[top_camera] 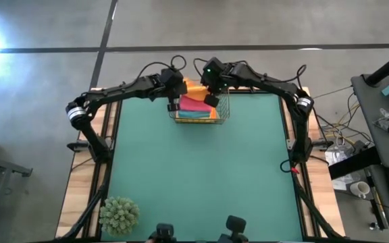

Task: Fold microfiber towels
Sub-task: Put the yellow microfiber cloth into the wire basket

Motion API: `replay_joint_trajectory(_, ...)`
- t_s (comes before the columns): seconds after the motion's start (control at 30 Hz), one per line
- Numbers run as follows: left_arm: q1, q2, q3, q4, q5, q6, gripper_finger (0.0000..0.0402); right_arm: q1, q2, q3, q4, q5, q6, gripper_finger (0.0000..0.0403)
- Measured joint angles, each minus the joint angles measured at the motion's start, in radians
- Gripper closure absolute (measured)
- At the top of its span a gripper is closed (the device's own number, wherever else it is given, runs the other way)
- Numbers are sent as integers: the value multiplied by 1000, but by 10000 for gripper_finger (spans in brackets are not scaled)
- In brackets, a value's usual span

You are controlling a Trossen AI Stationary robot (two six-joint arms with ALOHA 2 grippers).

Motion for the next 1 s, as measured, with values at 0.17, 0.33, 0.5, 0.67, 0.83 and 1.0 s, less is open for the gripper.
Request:
replay_joint_trajectory(0.17, -10, -1, 0, -76, 19, 0, 401, 30, 0, 0, -54, -44, 18, 394)
replay_joint_trajectory(0.33, -21, -6, 0, -104, 114, 0, 392, 44, 0, 0, -98, -42, 23, 394)
replay_joint_trajectory(0.5, -43, -6, 0, -109, 132, 1, 345, 46, 0, -1, -123, -40, 21, 388)
replay_joint_trajectory(0.67, -61, -7, 0, -111, 134, 1, 290, 46, 0, -1, -121, -38, 41, 345)
replay_joint_trajectory(0.83, -69, -10, 0, -117, 133, -45, 243, 49, -1, 1, -153, -40, 54, 290)
replay_joint_trajectory(1.0, -69, -12, 36, -178, 123, -58, 220, 59, -4, 59, -311, -42, 61, 249)
